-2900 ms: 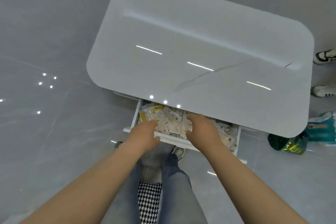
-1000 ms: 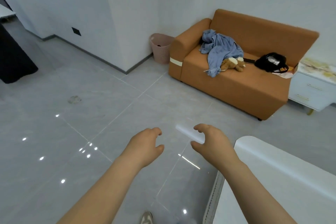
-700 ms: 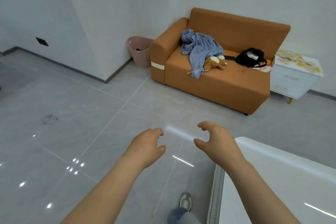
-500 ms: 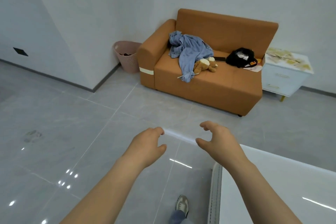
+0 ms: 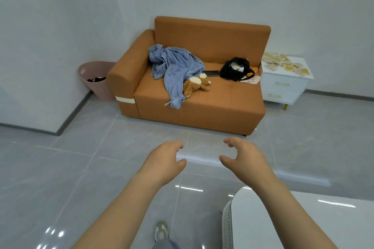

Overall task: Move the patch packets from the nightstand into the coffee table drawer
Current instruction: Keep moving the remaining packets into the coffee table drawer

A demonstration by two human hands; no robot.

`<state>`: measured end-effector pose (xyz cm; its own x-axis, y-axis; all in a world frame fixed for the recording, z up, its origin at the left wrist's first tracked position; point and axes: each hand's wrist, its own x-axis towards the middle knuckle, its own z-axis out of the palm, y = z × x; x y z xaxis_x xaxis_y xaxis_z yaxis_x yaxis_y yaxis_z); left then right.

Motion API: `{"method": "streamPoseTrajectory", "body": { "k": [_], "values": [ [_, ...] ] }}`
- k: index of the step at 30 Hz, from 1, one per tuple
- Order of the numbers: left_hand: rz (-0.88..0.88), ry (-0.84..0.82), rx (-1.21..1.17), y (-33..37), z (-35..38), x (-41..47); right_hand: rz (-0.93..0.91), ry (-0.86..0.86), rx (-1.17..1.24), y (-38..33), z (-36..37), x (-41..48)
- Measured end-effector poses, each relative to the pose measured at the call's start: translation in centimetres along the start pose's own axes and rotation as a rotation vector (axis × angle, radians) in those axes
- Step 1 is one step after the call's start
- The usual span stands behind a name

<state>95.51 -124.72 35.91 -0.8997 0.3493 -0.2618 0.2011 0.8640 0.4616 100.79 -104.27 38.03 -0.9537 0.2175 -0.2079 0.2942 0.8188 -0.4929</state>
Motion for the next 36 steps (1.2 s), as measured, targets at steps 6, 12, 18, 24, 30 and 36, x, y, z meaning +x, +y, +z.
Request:
{"method": "streamPoseTrajectory", "body": {
  "k": [6,12,18,24,30,36],
  "values": [
    [0.096,-0.049,0.047,0.2,-2.4,10.7,0.076,0.044,0.017,-0.3,-1.1,8.8],
    [0.195,-0.128,0.063,1.1,-5.7,20.7,0.212,0.102,0.048,-0.8,-2.7,16.1],
    [0.318,-0.205,0.087,4.2,-6.4,28.9,0.322,0.144,0.084,1.2,-5.0,21.8],
    [0.379,-0.244,0.110,9.0,-5.8,37.3,0.383,0.174,0.113,5.2,-8.0,28.2],
    [0.394,-0.241,0.117,15.6,-4.6,45.2,0.401,0.175,0.113,10.7,-12.5,34.6],
    [0.412,-0.254,0.110,22.1,-3.4,51.8,0.428,0.176,0.106,15.9,-17.3,40.3]
  ]
}}
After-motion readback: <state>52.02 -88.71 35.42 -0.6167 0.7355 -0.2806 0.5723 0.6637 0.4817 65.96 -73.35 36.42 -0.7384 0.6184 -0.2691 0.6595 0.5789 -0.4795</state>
